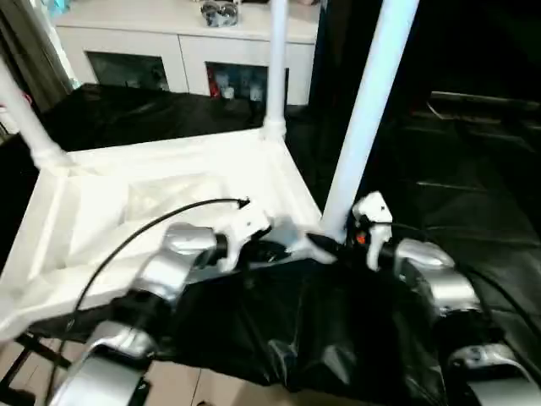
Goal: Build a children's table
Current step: Rotate leg to tighten
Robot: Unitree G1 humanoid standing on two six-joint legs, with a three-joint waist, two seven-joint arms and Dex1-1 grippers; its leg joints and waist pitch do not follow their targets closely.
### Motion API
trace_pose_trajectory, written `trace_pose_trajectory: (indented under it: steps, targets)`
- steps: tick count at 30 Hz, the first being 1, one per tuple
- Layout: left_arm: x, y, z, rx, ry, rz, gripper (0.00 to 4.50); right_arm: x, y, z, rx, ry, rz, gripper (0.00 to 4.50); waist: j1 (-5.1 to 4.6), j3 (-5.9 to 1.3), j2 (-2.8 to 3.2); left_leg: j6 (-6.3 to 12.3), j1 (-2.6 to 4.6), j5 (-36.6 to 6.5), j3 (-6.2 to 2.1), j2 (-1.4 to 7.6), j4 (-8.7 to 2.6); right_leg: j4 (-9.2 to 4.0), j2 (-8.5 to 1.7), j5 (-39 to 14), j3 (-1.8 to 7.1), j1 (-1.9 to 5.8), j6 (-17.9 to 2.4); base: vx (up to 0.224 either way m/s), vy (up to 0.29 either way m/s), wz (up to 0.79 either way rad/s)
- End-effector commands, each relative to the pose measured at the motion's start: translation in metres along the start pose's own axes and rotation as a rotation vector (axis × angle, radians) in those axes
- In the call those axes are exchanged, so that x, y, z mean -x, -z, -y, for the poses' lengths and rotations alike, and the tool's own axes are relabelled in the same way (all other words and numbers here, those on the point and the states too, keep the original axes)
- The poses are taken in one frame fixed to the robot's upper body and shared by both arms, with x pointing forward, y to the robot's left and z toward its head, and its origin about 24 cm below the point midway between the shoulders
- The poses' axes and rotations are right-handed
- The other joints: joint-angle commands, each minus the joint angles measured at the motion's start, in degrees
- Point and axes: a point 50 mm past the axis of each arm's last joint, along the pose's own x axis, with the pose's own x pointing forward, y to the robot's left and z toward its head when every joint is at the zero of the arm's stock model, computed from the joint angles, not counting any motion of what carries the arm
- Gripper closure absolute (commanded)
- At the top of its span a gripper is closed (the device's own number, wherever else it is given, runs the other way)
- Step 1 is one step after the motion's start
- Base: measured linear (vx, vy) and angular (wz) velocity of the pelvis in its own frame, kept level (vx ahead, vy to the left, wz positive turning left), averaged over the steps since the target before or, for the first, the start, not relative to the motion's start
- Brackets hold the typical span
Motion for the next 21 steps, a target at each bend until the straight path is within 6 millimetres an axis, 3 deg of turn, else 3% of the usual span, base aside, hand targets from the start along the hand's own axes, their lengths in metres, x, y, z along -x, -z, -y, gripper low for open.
trace_pose_trajectory:
  steps: [1, 5, 8, 14, 18, 21]
  targets:
    - [-0.021, -0.033, 0.005, -0.042, -0.063, 0.085, 4.50, -0.028, 0.013, -0.042, -0.023, -0.060, -0.053, 1.79, -0.19, -3.87, -0.30, 1.44, 0.78, -13.3, -1.47, 2.51, -4.04, -4.76, -3.90, -19.1, 3.07, 2.60, -11.4, 0.000, 0.000, 0.00]
    - [-0.028, -0.034, 0.007, -0.036, -0.086, 0.080, 4.50, -0.036, 0.012, -0.052, -0.012, -0.037, -0.038, 1.79, -0.31, -3.98, -0.25, 2.29, 0.63, -12.8, -1.41, 2.46, -3.98, -4.61, -3.86, -17.1, 3.05, 2.72, -11.7, 0.000, 0.000, 0.00]
    - [-0.028, -0.033, 0.007, -0.038, -0.072, 0.082, 4.50, -0.038, 0.006, -0.051, -0.067, -0.039, -0.004, 1.10, -0.40, -3.97, -0.22, 2.87, 0.64, -13.0, -1.37, 2.44, -3.96, -4.53, -3.81, -16.2, 3.06, 2.72, -12.3, 0.000, 0.000, 0.00]
    - [-0.020, -0.028, 0.008, -0.052, -0.014, 0.091, 4.50, -0.033, 0.002, -0.044, -0.012, -0.096, -0.006, 0.77, -0.55, -3.87, -0.30, 2.83, 0.58, -14.2, -1.44, 2.52, -4.06, -4.73, -3.91, -17.9, 3.06, 2.79, -12.0, 0.000, 0.000, 0.00]
    - [-0.006, -0.021, 0.011, -0.068, 0.089, 0.108, 4.50, -0.020, 0.001, -0.037, 0.047, -0.259, -0.020, 0.77, -0.58, -4.10, -0.38, 4.62, 0.15, -11.7, -1.33, 2.59, -3.79, -3.93, -3.87, -12.3, 3.10, 3.20, -13.7, 0.000, 0.000, 0.00]
    - [0.004, -0.016, 0.013, -0.084, 0.154, 0.103, 4.50, -0.009, 0.003, -0.035, 0.077, -0.375, -0.043, 0.77, -0.36, -3.98, -0.35, 5.42, 0.27, -11.2, -1.20, 2.75, -3.74, -3.94, -3.83, -12.5, 3.03, 3.19, -14.3, 0.000, 0.000, 0.00]
